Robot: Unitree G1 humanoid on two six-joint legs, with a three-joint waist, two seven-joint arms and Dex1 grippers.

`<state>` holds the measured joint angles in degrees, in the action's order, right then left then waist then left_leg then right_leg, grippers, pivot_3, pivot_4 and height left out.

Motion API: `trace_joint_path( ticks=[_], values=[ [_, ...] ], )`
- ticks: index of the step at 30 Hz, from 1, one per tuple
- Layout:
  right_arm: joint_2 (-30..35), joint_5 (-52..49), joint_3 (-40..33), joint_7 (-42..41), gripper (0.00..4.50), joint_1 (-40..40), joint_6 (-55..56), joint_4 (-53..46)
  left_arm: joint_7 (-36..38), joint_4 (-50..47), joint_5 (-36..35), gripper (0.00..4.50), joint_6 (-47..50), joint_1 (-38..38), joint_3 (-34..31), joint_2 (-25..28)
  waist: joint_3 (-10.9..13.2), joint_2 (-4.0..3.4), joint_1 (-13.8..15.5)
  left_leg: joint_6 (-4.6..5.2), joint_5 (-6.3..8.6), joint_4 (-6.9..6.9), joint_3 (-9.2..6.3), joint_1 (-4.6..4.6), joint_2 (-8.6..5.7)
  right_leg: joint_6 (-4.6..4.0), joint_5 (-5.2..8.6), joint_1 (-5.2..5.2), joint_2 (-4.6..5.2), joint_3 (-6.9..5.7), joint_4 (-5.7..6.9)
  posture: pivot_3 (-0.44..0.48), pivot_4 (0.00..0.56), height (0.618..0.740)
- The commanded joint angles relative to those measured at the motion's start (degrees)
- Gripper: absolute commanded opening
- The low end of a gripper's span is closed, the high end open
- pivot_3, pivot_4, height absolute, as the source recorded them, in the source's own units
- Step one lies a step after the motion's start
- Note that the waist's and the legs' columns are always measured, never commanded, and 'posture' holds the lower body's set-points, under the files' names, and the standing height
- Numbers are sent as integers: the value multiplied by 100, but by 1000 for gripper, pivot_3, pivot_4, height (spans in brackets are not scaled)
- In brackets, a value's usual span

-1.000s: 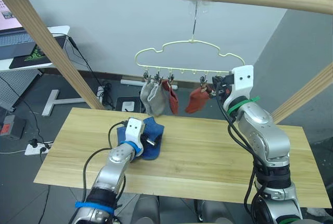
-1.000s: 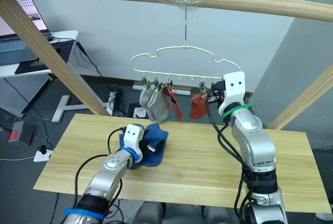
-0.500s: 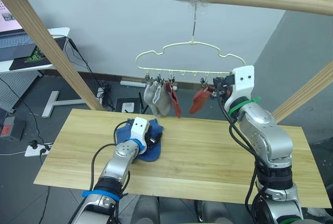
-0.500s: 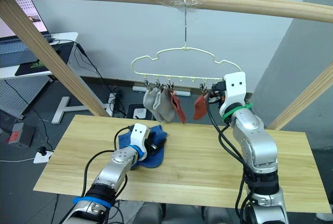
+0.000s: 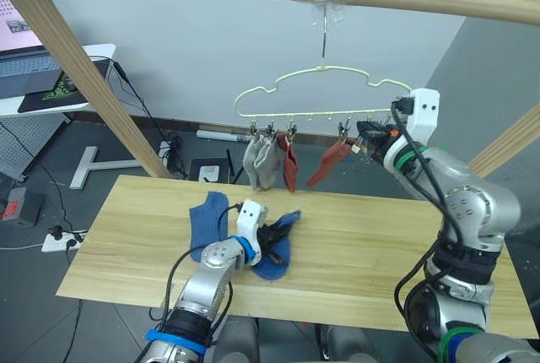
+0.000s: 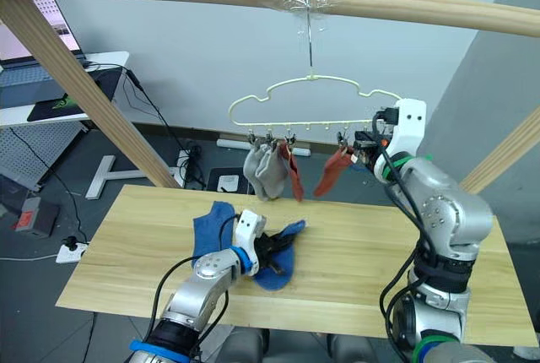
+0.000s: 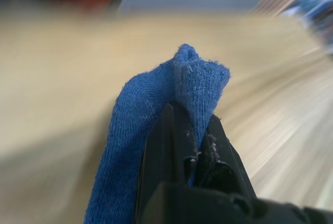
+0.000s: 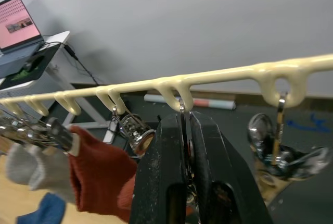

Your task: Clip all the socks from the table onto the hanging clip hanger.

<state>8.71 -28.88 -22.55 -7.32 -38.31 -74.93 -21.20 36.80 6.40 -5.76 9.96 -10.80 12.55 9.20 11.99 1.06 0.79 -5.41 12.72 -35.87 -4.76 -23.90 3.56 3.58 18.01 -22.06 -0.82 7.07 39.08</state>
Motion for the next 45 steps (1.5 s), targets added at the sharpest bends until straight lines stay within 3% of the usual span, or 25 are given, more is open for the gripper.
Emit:
trace_joint_path(
  ticks=[1, 5, 12, 29, 34, 41, 42, 45],
  values=[
    [-168, -292, -692, 153, 0, -291, -1149, -129, 93, -645, -36, 31, -642, -254, 227, -176, 0, 0, -2, 0, 0, 0, 0, 0, 0, -1, 0, 0, 0, 0, 0, 57, 184, 740],
    [-480, -305, -1180, 314, 0, -603, -1724, -147, -61, -750, 127, 31, -1034, -640, 402, -410, 0, 0, -5, 1, 0, 3, 2, -1, 0, -1, 0, -1, -1, 2, -4, 49, 181, 740],
    [-971, -650, -1790, 967, 0, -843, -1757, -71, -274, -348, 539, 31, -1868, -1143, 631, -588, 0, -1, -23, 1, 1, 4, 4, -4, -1, -1, 0, -4, -1, 2, -5, 44, 181, 740],
    [-990, -2126, -2032, 2270, 0, -909, -1757, 213, -1006, 520, 1379, 31, -3091, -1574, 620, -531, 0, -1, -91, 2, 0, 4, 3, -10, -1, -1, 0, -10, -1, 2, -3, 28, 176, 740],
    [-947, -2548, -2182, 2585, 1720, -946, -1757, 340, -966, 570, 1343, 0, -3132, -1584, 663, -568, 1, -3, -105, 2, 0, 5, 3, -15, -1, -1, 0, -15, -1, 2, -2, 24, 171, 740],
    [-420, -3275, -2250, 2562, 4278, -978, -1757, 426, -478, 361, 694, 0, -2699, -1445, 792, -864, 2, -7, -130, 2, 0, 5, 4, -24, -1, -1, 0, -22, -1, 2, -3, 14, 165, 740],
    [-351, -3371, -2230, 2559, 4460, -950, -1757, 427, -449, 355, 602, 0, -2591, -1434, 773, -923, 2, -7, -132, 3, 0, 5, 4, -24, -1, -1, 0, -22, -1, 2, -3, 14, 165, 740],
    [116, -3562, -1961, 2270, 4460, -721, -1757, 215, -424, 375, 267, 0, -2069, -1441, 653, -1157, 0, -11, -162, 3, 0, 4, 3, -26, -1, -1, 0, -22, -2, 2, -3, 5, 163, 740]
  ],
)
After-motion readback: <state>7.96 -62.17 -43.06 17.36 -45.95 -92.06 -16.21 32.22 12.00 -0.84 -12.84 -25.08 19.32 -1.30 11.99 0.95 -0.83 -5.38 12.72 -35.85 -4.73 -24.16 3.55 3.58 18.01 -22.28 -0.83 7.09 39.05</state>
